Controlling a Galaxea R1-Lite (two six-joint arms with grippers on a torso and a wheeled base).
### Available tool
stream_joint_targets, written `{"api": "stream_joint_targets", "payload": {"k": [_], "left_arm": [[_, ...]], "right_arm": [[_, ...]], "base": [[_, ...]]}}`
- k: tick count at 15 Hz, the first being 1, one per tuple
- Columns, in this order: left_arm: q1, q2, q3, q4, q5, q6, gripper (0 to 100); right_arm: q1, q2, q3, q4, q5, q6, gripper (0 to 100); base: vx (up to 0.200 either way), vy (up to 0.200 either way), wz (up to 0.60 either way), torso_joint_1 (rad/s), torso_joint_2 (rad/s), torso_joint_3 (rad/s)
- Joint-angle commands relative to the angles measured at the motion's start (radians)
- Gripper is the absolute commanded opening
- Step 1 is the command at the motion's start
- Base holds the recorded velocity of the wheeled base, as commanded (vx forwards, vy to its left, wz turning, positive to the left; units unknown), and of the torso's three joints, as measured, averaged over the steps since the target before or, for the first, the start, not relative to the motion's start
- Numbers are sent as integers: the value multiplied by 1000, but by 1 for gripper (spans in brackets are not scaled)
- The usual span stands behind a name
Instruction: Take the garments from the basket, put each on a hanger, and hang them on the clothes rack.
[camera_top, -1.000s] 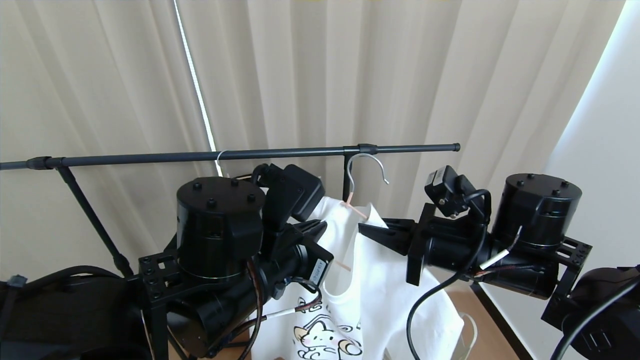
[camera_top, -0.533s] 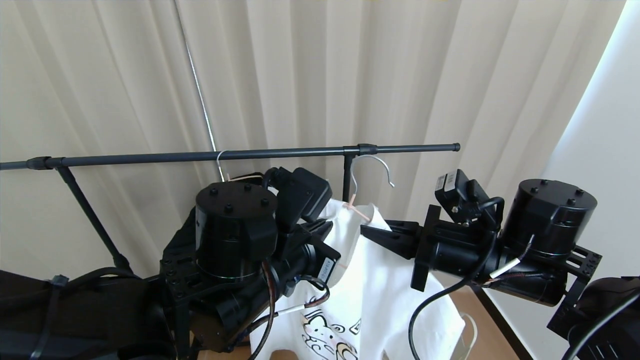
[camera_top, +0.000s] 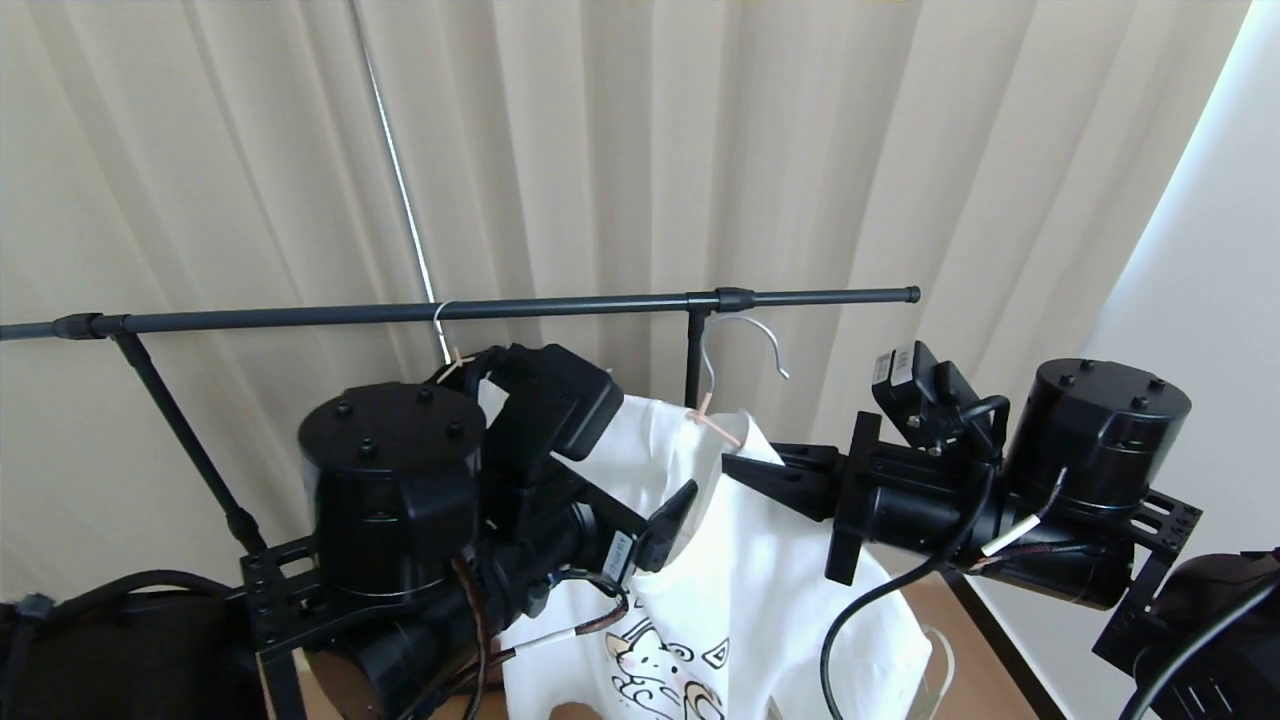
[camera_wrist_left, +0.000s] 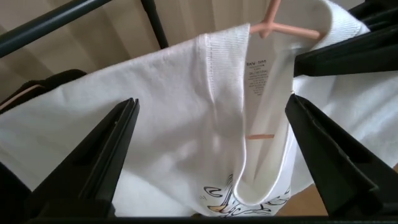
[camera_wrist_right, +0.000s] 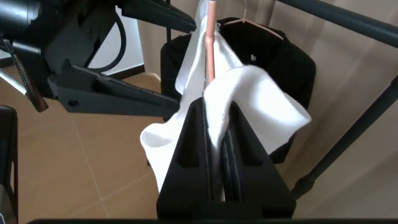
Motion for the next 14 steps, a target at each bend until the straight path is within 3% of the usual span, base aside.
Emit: {"api": "stream_joint_targets", "payload": {"k": [1,6,8,11,12,14], "left_arm": [[13,-84,41,-16,-17,4,100],[151,-180,148,-18,-30,-7,100],[246,-193,197,-18,-33,-16,100],[312,-165,239,-18,-43,-61,100],[369,-81,243,-19,-71,-114,100],[411,-2,232,-48,-76,-147,100]], "right_arm": [[-34,6,-2,0,36,0,0],[-147,15,1,-2,189,-3,0],[-200,40,9,-66,274,-5,0],[-230,66,12,-120,292,-5,0],[-232,69,13,-124,292,-5,0],[-232,64,20,-124,292,-5,0]], "base": [[0,0,0,0,0,0],[0,0,0,0,0,0],[0,0,0,0,0,0],[0,0,0,0,0,0],[0,0,0,0,0,0],[0,0,0,0,0,0]]}}
